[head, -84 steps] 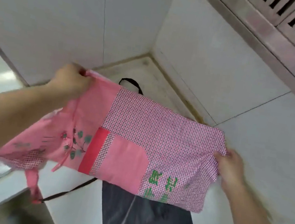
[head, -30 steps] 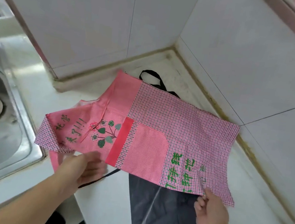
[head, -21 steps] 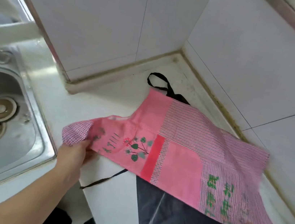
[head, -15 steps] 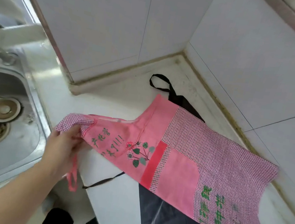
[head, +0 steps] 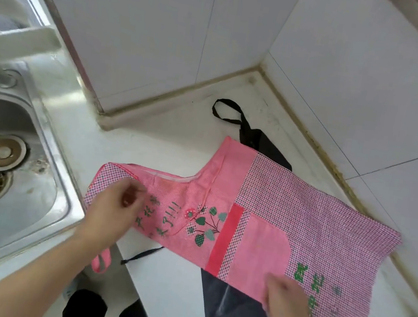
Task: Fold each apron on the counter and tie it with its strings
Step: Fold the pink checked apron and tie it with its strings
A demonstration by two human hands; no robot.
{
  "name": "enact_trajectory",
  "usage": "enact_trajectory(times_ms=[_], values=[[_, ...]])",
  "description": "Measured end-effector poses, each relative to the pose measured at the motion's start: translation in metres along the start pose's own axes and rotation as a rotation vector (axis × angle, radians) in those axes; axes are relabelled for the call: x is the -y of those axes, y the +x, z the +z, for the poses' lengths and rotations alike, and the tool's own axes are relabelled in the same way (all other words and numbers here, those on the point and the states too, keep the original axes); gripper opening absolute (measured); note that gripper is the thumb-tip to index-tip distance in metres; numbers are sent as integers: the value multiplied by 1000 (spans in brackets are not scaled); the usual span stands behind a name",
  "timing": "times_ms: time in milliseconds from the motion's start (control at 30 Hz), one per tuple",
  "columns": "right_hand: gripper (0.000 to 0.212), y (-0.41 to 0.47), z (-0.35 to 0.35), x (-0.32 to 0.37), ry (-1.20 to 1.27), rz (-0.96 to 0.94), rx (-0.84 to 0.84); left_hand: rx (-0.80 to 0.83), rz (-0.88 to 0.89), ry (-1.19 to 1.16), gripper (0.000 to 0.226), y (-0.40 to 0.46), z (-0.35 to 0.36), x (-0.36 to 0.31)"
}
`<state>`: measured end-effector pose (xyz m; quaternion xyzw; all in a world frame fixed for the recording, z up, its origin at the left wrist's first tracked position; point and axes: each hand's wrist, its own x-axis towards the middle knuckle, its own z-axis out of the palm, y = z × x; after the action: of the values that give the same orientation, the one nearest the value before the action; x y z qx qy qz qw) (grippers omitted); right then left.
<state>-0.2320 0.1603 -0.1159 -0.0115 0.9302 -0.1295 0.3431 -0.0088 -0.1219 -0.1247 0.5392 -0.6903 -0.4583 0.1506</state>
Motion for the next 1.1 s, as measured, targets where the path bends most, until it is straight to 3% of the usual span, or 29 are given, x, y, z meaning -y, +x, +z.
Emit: enact_trajectory(times_ms=[100, 167, 267, 367, 433, 500, 600, 633, 667, 733, 800, 900, 1000, 1067, 1100], values=[[13, -11, 32, 79, 67, -322, 28, 185, 210, 289, 9, -3, 36, 8], [27, -3, 54, 121, 5, -425, 57, 266, 207, 328, 19, -1, 52, 18], [43, 1, 76, 173, -125, -417, -4, 276, 185, 281, 29, -3, 58, 28], [24, 9, 84, 197, -265, -356, 77, 293, 226, 266, 31, -9, 53, 37], [15, 15, 77, 213, -220, -321, 174, 304, 236, 244, 32, -11, 48, 42], [16, 22, 66, 235, 101, -377, 225, 307, 242, 233, 34, -12, 46, 46], [13, 26, 34, 255, 857, -446, 249, 313, 283, 229, 39, -12, 46, 49], [10, 28, 27, 252, 946, -435, 249, 311, 292, 232, 39, -12, 48, 49], [8, 32, 27, 245, 863, -441, 199, 304, 285, 240, 38, -13, 50, 48], [31, 37, 40, 219, 321, -444, 46, 289, 277, 266, 38, -12, 53, 45], [50, 35, 60, 194, -113, -401, 55, 287, 312, 307, 40, -12, 57, 42], [26, 26, 77, 185, -408, -514, 29, 287, 326, 317, 46, -11, 59, 44], [19, 29, 67, 203, -452, -482, 84, 302, 321, 313, 53, -10, 60, 49], [16, 36, 51, 222, -248, -364, 168, 323, 317, 325, 59, -9, 59, 50], [16, 39, 40, 233, -34, -320, 230, 330, 319, 334, 61, -9, 59, 50]])
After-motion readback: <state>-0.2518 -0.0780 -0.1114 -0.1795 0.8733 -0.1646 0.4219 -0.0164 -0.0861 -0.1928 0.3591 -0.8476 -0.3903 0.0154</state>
